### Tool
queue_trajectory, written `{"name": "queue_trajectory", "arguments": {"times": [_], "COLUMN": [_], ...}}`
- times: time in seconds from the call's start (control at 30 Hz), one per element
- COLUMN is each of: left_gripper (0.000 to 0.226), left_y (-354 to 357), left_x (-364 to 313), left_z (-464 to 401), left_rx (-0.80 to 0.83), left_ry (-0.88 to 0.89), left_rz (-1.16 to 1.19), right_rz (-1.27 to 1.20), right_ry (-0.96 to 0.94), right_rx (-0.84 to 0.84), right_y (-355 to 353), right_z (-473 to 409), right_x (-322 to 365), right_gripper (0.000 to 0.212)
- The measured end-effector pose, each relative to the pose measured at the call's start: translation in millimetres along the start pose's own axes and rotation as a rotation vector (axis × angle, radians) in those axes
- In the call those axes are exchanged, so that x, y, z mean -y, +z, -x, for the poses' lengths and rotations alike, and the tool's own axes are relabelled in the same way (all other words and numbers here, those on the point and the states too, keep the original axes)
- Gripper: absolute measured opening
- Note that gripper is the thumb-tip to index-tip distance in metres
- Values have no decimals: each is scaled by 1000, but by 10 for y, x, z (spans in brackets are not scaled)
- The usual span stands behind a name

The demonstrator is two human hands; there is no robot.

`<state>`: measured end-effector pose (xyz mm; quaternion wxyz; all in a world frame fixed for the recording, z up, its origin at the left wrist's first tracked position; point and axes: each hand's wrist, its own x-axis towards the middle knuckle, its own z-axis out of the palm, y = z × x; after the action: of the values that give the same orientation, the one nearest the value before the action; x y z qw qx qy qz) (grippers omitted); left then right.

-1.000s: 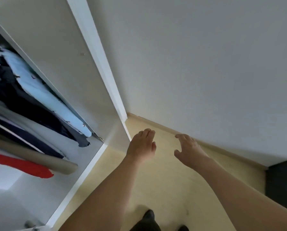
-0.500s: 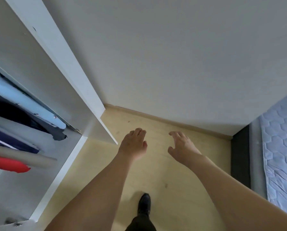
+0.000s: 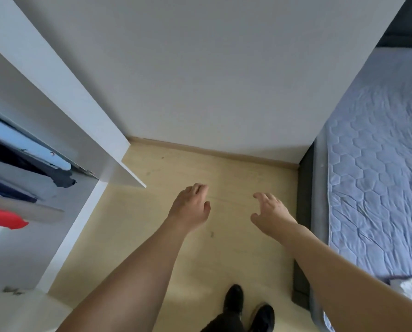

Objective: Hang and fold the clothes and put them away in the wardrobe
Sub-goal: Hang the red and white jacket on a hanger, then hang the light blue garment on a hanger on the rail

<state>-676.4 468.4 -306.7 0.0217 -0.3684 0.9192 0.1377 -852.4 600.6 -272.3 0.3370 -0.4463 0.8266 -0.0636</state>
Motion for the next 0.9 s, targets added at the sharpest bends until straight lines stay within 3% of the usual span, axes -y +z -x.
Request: {"name": "queue_trajectory", "arguments": {"times": [0.37, 0.63, 0.77, 0.9], "left_gripper": [39, 32, 32, 33], "left_y": [521, 1076, 1391, 1644], "left_x": [-1254, -2877, -3793, -4214], "left_z": [91, 450, 613, 600], "left_rx": [121, 142, 160, 181], "left_ry": [5, -159, -44, 14], "left_rz": [-42, 2, 51, 43], "right_rz": [-41, -53, -48, -63], "right_ry": [-1, -7, 40, 43], "right_rx": [-11, -29, 14, 60], "right_y": [-126, -502, -594, -573], "right_z": [554, 1345, 1693, 1844], "right_x": [-1214, -2995, -3776, -4164], "right_gripper": [57, 57, 56, 58]}}
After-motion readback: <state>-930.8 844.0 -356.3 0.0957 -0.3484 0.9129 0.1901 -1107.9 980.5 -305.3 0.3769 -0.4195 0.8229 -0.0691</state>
